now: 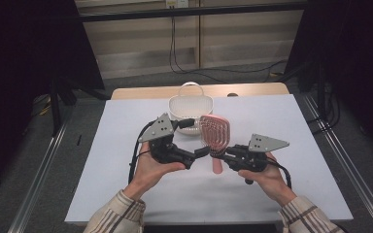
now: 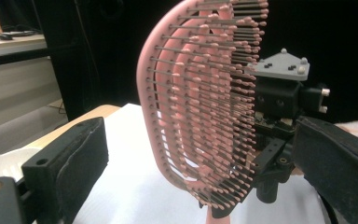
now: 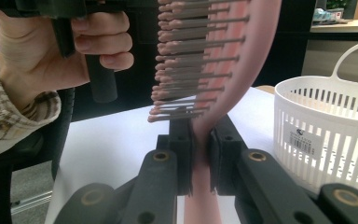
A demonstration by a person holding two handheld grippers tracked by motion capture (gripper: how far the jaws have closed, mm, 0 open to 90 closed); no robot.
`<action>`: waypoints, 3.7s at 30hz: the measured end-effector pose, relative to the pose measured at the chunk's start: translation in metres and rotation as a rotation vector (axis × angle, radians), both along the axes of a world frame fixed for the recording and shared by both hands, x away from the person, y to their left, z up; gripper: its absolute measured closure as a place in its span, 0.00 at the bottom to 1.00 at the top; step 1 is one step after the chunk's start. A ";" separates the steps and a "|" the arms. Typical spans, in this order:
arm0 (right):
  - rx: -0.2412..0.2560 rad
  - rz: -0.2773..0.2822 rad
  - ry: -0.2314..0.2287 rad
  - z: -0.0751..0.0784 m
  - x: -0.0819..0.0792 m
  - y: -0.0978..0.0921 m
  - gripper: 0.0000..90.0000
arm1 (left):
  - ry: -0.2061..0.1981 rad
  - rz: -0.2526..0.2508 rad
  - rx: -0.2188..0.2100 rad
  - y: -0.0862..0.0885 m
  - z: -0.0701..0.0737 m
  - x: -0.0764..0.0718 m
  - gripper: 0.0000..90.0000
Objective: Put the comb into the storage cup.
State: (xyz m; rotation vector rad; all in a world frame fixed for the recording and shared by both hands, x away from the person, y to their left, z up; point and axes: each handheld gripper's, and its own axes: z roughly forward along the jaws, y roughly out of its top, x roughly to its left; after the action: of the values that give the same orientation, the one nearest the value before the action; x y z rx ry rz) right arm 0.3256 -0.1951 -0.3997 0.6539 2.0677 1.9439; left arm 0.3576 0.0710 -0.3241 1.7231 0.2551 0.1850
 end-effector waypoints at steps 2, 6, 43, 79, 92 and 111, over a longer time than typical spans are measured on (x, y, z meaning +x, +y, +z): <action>-0.003 0.015 0.002 0.000 0.000 0.000 0.91 | 0.006 -0.004 -0.008 -0.001 0.000 0.000 0.06; -0.003 0.037 0.002 -0.001 0.000 0.003 0.91 | -0.006 -0.018 -0.003 -0.006 0.002 0.002 0.06; -0.001 0.126 0.014 -0.004 -0.002 0.010 0.91 | 0.023 -0.183 0.016 -0.021 -0.007 0.008 0.50; -0.039 0.044 0.015 -0.001 0.000 0.009 0.51 | 0.068 -0.111 0.009 -0.021 -0.001 0.005 0.70; -0.077 -0.087 -0.027 0.002 0.000 0.006 0.33 | 0.058 -0.053 0.000 -0.013 0.002 0.008 0.70; -0.104 -0.256 -0.045 0.000 -0.003 -0.003 0.03 | 0.052 0.044 -0.024 0.003 0.005 0.016 0.70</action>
State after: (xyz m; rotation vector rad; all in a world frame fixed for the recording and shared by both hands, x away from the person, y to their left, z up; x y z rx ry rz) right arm 0.3226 -0.1982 -0.3997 0.8004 1.9357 1.6834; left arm 0.3736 0.0743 -0.3195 1.7010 0.3328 0.1692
